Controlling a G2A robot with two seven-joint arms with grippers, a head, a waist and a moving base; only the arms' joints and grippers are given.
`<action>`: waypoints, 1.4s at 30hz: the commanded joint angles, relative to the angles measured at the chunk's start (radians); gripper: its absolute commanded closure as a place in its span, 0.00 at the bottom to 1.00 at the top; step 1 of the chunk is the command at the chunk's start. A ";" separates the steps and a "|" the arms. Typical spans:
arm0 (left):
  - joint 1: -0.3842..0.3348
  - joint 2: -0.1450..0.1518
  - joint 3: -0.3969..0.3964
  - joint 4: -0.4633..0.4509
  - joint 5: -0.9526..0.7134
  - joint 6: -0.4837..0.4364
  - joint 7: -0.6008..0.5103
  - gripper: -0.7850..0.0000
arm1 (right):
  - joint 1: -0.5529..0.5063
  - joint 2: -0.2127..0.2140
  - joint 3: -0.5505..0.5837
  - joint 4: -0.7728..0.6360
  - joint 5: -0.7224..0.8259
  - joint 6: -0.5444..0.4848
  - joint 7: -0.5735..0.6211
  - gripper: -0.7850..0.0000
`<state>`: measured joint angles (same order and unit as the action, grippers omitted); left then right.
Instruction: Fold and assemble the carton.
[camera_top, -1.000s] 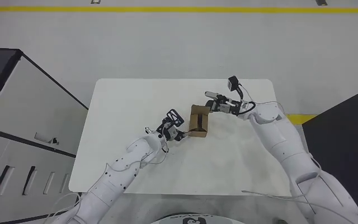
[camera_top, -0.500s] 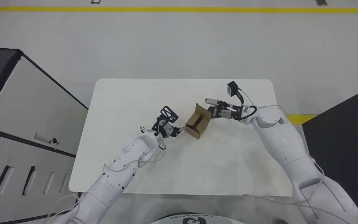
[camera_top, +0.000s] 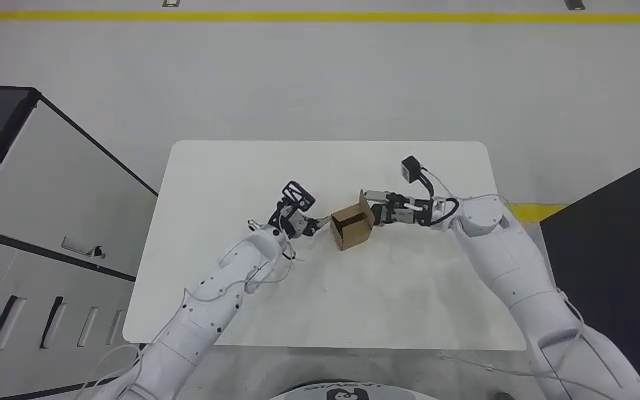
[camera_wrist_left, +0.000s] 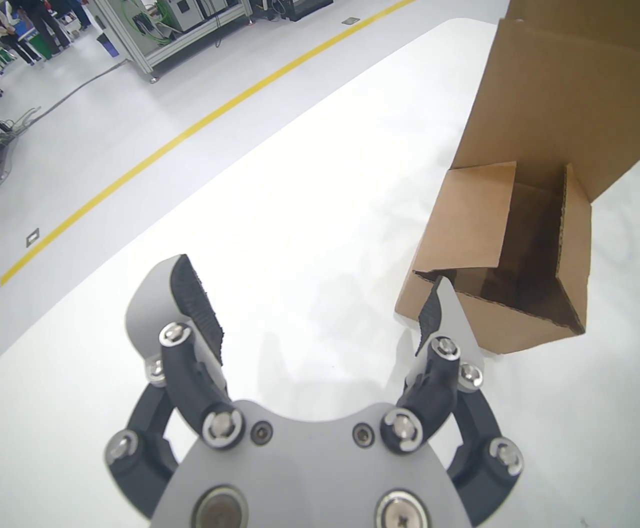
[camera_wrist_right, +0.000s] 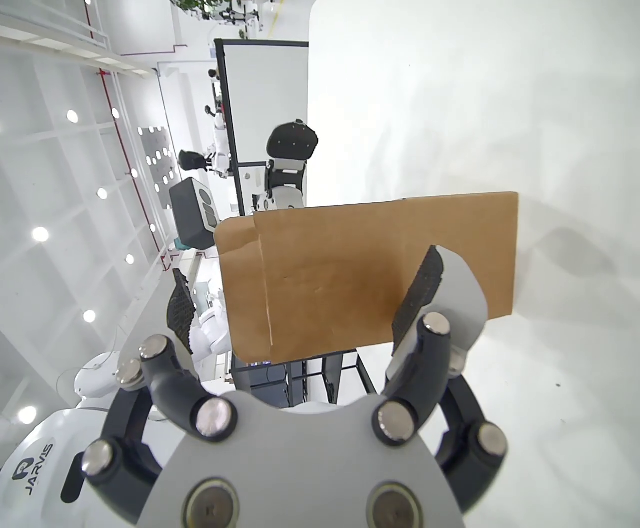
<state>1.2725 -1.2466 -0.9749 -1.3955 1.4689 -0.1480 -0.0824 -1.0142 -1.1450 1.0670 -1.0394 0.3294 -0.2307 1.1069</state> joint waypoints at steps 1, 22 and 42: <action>-0.004 -0.001 0.000 0.003 0.000 -0.001 0.001 0.00 | -0.005 0.002 0.002 -0.008 -0.004 0.004 0.000 0.00; 0.086 0.027 -0.110 -0.085 -0.068 -0.138 -0.029 0.00 | -0.059 0.023 0.061 -0.106 -0.005 -0.006 -0.010 0.00; 0.090 0.047 -0.118 -0.013 -0.081 -0.414 0.018 1.00 | -0.077 0.047 0.095 -0.202 -0.137 -0.008 0.004 0.00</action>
<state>1.3661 -1.2003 -1.0977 -1.4129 1.3816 -0.5430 -0.0671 -1.0913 -1.0981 1.1625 -1.2411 0.1928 -0.2386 1.1107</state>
